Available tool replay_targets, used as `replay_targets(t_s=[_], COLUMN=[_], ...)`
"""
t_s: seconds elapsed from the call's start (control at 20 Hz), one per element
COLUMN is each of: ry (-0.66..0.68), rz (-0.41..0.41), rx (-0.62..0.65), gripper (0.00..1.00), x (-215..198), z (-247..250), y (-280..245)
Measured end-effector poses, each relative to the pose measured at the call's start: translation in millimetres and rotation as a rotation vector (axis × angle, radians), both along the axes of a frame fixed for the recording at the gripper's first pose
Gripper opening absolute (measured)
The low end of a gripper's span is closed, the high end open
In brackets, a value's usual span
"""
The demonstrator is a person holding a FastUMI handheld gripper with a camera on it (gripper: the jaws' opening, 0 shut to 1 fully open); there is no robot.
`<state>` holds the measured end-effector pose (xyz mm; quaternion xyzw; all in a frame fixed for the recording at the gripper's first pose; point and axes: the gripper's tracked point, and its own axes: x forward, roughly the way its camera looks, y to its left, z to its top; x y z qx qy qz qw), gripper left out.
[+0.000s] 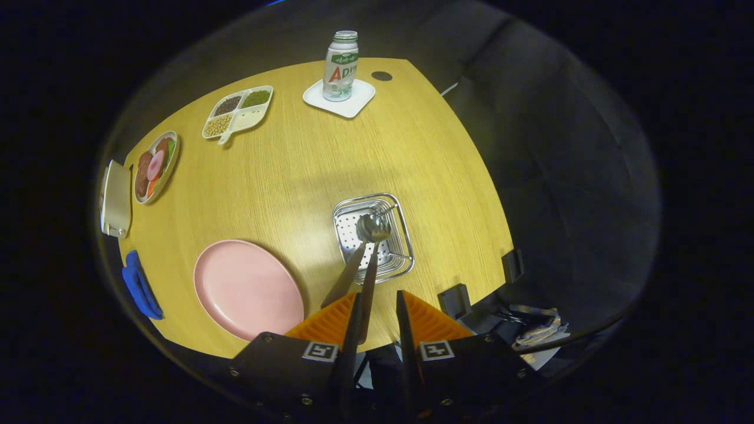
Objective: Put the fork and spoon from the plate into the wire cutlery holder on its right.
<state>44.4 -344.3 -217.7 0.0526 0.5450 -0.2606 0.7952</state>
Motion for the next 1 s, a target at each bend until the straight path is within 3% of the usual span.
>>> replay_targets(t_s=[0.2,0.25,0.3,0.65,1.0], ry=[-0.087,-0.113,-0.141,-0.356,-0.835], rz=[-0.007,-0.004,-0.006,0.046,0.114], rx=[-0.029,-0.036,-0.035,-0.137,-0.263], gripper=[0.39,0.62,0.72,0.72,0.71], x=[9,12,17,43,64], z=[11,14,18,53,161], y=[-8,-7,-7,-4,28])
